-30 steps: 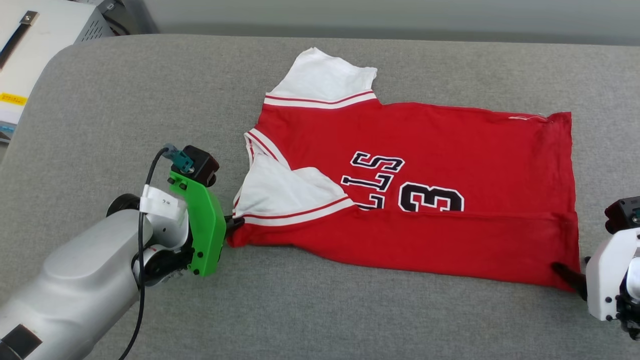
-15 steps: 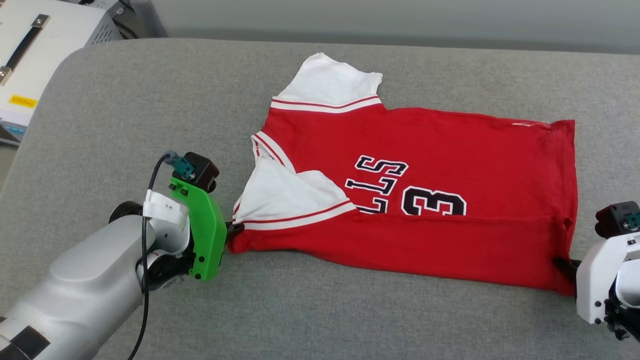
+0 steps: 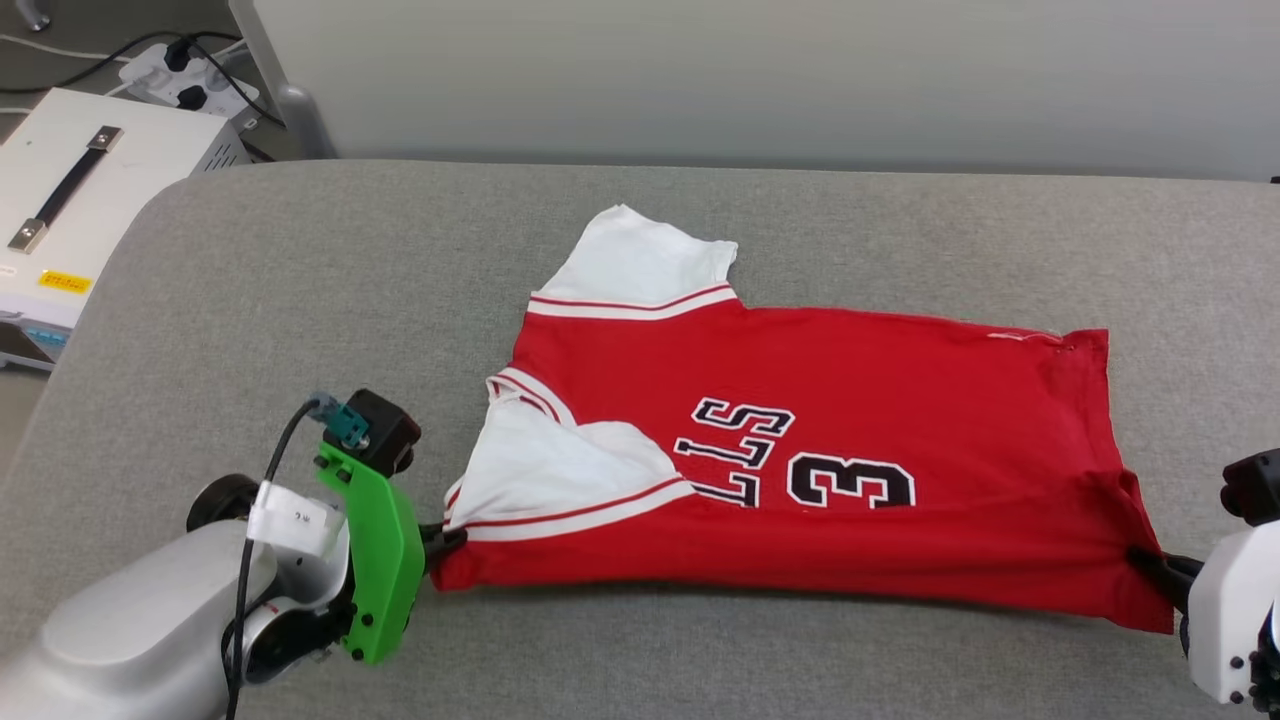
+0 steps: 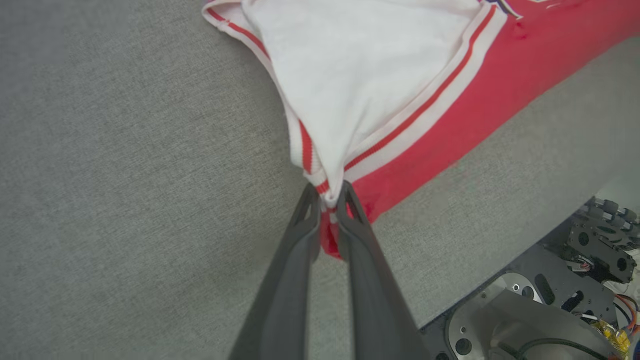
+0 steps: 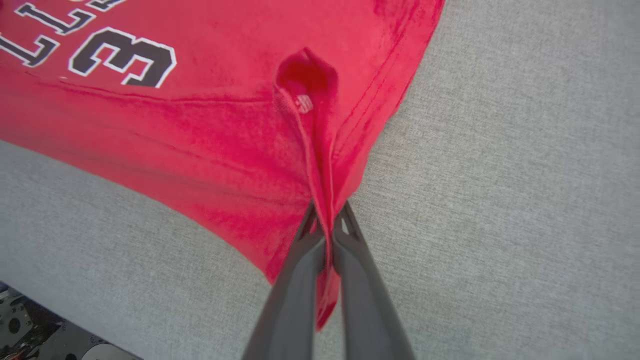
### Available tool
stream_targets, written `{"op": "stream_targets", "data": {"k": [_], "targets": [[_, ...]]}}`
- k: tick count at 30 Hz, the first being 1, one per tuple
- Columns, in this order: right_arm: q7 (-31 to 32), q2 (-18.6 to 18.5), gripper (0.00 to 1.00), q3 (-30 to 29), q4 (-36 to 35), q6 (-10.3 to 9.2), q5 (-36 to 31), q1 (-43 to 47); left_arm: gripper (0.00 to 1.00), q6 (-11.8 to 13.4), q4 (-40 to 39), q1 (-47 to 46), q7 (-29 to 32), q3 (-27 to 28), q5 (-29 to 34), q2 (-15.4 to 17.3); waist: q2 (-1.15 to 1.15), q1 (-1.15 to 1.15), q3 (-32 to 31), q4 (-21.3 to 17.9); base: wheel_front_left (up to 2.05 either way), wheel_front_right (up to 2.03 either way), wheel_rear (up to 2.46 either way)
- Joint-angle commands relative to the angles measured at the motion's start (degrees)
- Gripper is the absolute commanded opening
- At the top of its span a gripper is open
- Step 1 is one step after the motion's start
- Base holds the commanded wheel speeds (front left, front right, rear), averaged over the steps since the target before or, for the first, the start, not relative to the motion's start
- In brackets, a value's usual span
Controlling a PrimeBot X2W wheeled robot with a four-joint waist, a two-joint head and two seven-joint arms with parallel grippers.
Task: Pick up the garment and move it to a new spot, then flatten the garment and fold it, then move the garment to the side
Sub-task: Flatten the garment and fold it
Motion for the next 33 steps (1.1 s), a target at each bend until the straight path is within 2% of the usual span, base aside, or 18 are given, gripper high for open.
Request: {"op": "stream_targets", "data": {"k": [1,5,10,16,20,21,22,23,28,33], "targets": [[0.36,-0.76,0.0,-1.14,-0.83,-0.04,0.55,1.26,0.0,1.19,-1.44,1.45,-0.35,0.07,-0.25,1.52,0.0,0.0,-0.45,-0.19,0.0,0.0,0.0],[1.82,-0.62,0.0,-3.18,-1.99,-0.04,0.6,2.54,0.0,3.09,-4.27,3.23,-0.6,-0.18,-0.45,2.44,0.0,0.0,0.19,-0.18,0.0,0.0,0.0],[3.69,0.79,0.0,-3.87,-1.12,-0.04,0.94,1.4,0.0,3.96,-3.65,4.02,-1.69,-0.04,-0.8,0.83,0.0,0.0,2.01,-0.38,0.0,0.0,0.0],[4.56,3.1,0.0,-2.25,3.73,-0.04,0.16,-1.81,0.0,3.1,2.58,4.7,-2.9,0.48,-2.56,-2.21,0.0,0.0,4.43,-0.77,0.0,0.0,0.0],[3.16,4.13,0.0,-0.58,7.05,-0.04,0.04,-3.14,0.0,1.6,7.27,5.37,-3.49,0.35,-3.4,-4.47,0.0,0.0,5.22,-0.65,0.0,0.0,0.0],[2.41,4.3,0.15,-0.43,7.67,-0.04,0.12,-3.39,0.0,1.14,8.24,5.46,-3.81,0.36,-3.51,-4.93,0.0,0.0,5.24,-0.62,0.0,0.0,0.0],[1.21,4.26,0.44,-0.4,8.0,-0.04,-0.34,-3.65,0.05,0.79,9.04,5.51,-4.5,0.57,-3.57,-5.27,0.0,0.0,5.15,-0.61,0.0,0.0,0.0],[0.19,4.18,1.0,-0.4,8.09,-0.04,-0.84,-3.83,0.99,0.63,9.55,5.42,-5.28,0.87,-3.5,-5.4,0.0,0.0,5.01,-0.58,0.0,0.0,0.0],[-6.53,3.53,1.0,-1.91,5.9,-0.04,-3.18,-3.84,1.0,0.34,10.38,3.6,-9.53,2.67,-1.81,-4.35,0.0,0.0,3.75,-0.4,0.0,0.0,0.0],[-17.37,4.87,1.0,-7.95,3.4,-0.04,-8.6,-4.26,1.0,0.89,9.45,-0.44,-13.93,6.25,-0.64,-2.77,0.0,0.0,3.24,-0.88,0.0,0.0,0.0]]}}
